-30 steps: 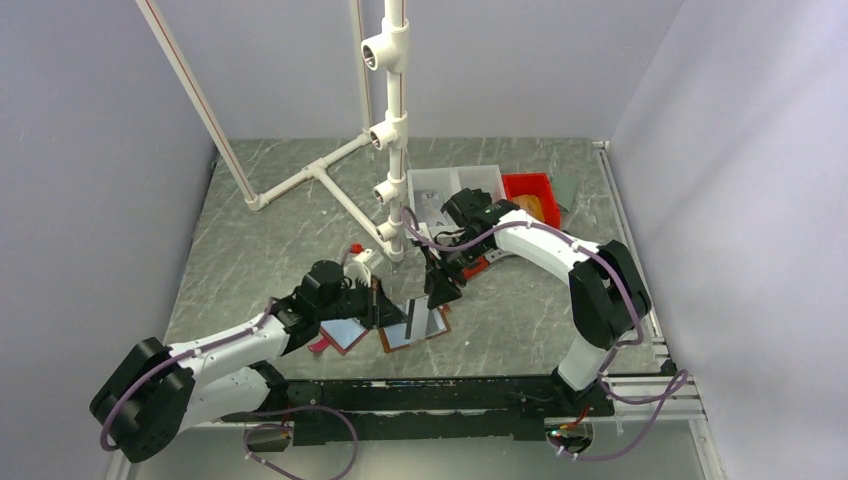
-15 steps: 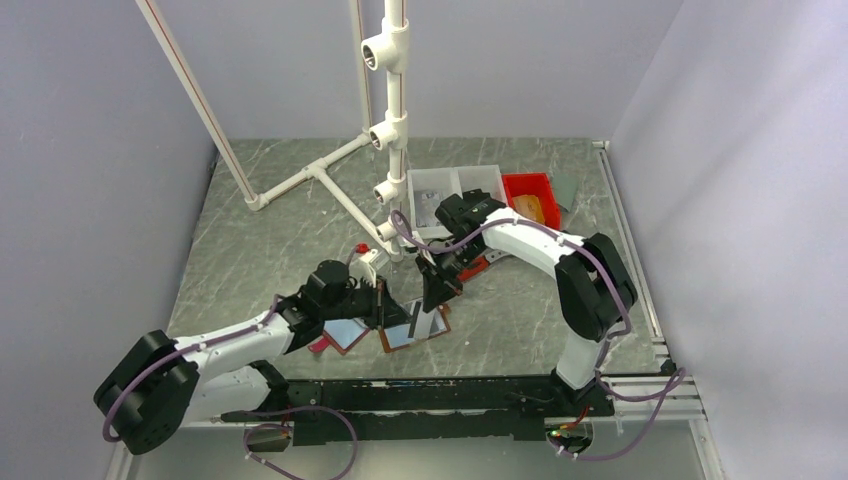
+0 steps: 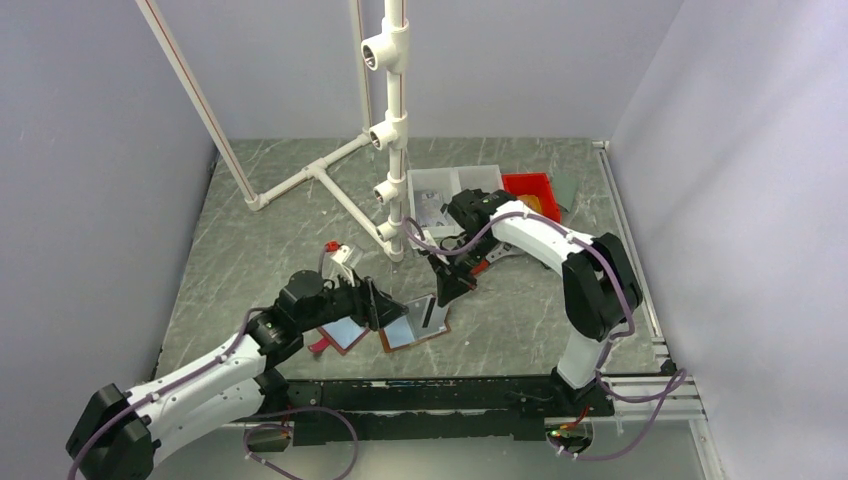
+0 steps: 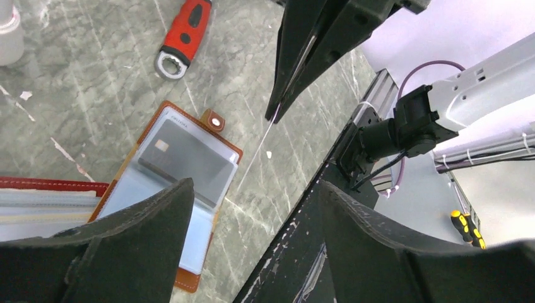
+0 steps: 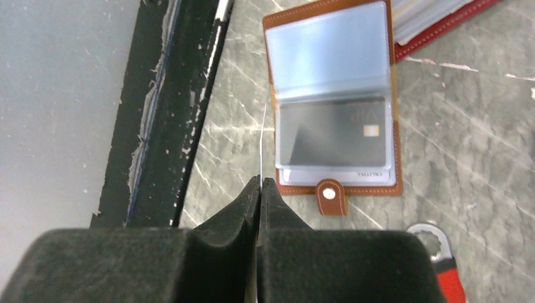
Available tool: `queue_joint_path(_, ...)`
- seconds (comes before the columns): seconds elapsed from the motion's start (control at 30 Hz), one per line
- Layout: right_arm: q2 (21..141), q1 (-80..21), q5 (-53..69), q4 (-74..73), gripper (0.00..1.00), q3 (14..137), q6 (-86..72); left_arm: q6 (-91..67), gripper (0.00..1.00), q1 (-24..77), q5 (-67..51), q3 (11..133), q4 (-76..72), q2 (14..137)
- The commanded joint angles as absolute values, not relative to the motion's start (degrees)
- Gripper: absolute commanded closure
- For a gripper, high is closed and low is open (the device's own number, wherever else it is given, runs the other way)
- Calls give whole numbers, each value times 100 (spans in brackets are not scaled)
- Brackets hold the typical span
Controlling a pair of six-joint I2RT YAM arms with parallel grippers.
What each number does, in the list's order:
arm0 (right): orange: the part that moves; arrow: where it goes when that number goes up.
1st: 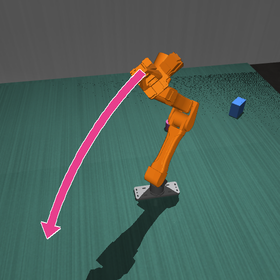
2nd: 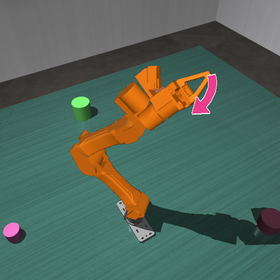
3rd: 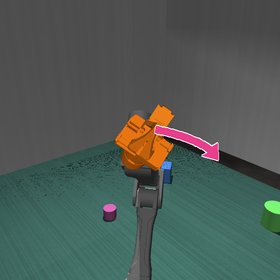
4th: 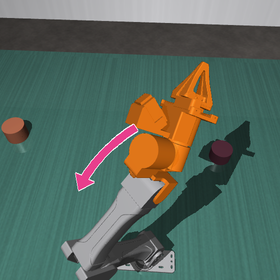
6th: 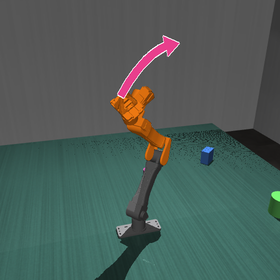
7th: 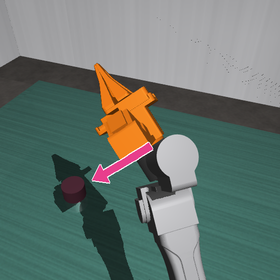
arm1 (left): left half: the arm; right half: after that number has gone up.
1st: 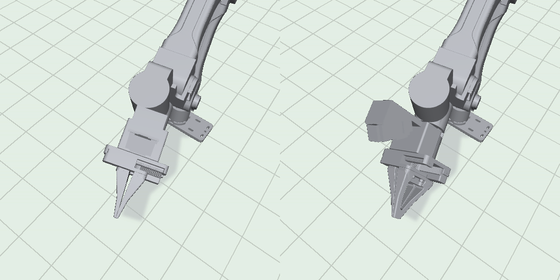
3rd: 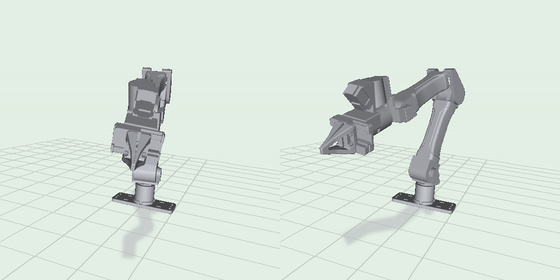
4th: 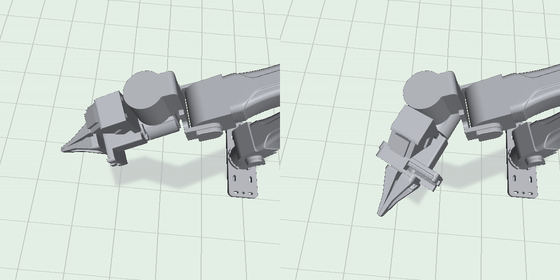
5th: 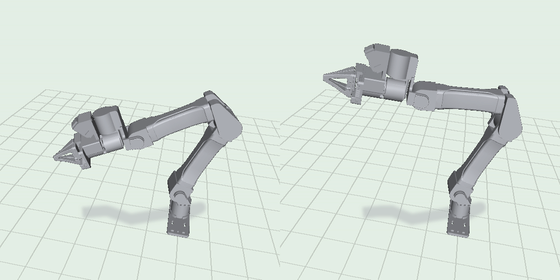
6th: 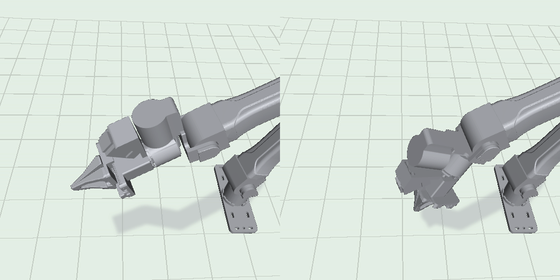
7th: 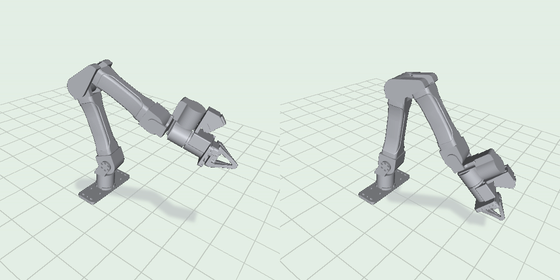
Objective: Take the credit cards out of the card holder
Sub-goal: Place the credit card in the storage box.
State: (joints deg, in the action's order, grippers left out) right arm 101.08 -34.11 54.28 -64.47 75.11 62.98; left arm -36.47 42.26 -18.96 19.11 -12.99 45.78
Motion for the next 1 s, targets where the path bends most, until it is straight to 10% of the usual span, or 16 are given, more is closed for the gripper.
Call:
queue_joint_path(0.0,9848,-3219,5322,-6612,100,7620,6709,-3786,21,4238,-1657,1729,-1370,4401)
queue_joint_path(0.3,9651,-2771,5153,-6257,100,7524,6370,-4178,1,4236,-1107,1510,-1115,3981)
queue_joint_path(0.97,8952,-2111,4729,-5412,100,7384,5627,-4408,0,4236,-875,1485,-746,4088)
